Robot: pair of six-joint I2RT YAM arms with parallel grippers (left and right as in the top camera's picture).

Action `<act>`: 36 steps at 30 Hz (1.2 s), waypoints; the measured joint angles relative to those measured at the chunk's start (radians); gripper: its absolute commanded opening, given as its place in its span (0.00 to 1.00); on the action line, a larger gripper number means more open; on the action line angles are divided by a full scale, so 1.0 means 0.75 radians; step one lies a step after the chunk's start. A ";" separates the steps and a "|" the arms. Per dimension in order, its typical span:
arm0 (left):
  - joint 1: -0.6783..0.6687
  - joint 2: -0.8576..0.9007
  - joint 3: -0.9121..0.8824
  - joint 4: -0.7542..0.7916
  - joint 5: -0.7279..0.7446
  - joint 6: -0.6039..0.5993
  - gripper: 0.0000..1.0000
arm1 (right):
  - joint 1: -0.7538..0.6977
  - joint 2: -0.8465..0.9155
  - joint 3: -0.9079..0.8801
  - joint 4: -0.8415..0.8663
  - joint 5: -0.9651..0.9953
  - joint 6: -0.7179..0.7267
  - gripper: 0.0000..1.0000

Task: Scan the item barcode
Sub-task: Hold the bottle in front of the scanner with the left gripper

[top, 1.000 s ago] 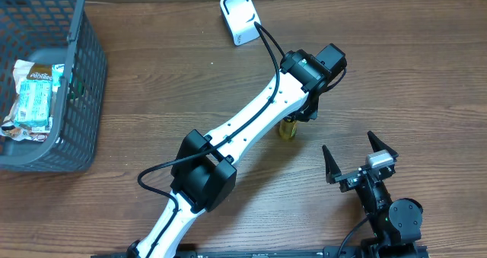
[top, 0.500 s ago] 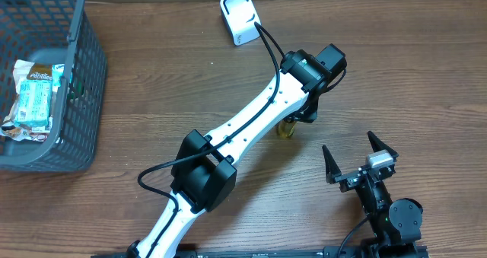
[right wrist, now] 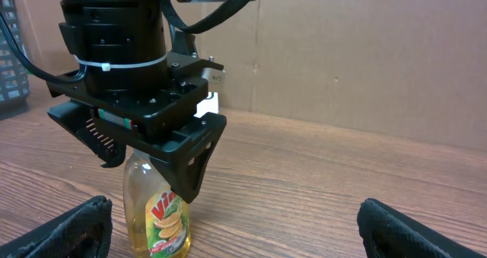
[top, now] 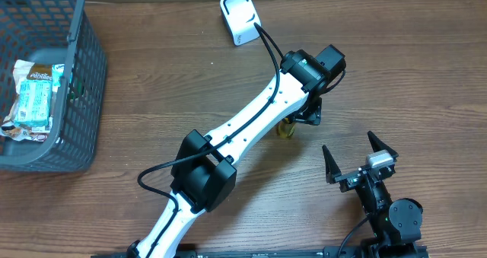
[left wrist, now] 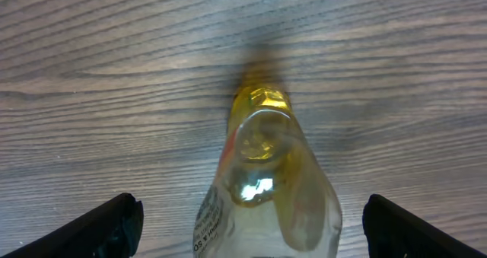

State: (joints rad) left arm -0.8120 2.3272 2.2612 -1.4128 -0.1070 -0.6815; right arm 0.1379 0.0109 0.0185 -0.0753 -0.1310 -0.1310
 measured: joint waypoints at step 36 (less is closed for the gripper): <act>-0.001 -0.001 0.001 -0.005 0.047 0.162 0.42 | 0.000 0.000 0.000 -0.001 0.000 0.000 1.00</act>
State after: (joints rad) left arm -0.8124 2.3268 2.2616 -1.4162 -0.0715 -0.5598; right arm 0.1379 0.0109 0.0185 -0.0761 -0.1310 -0.1310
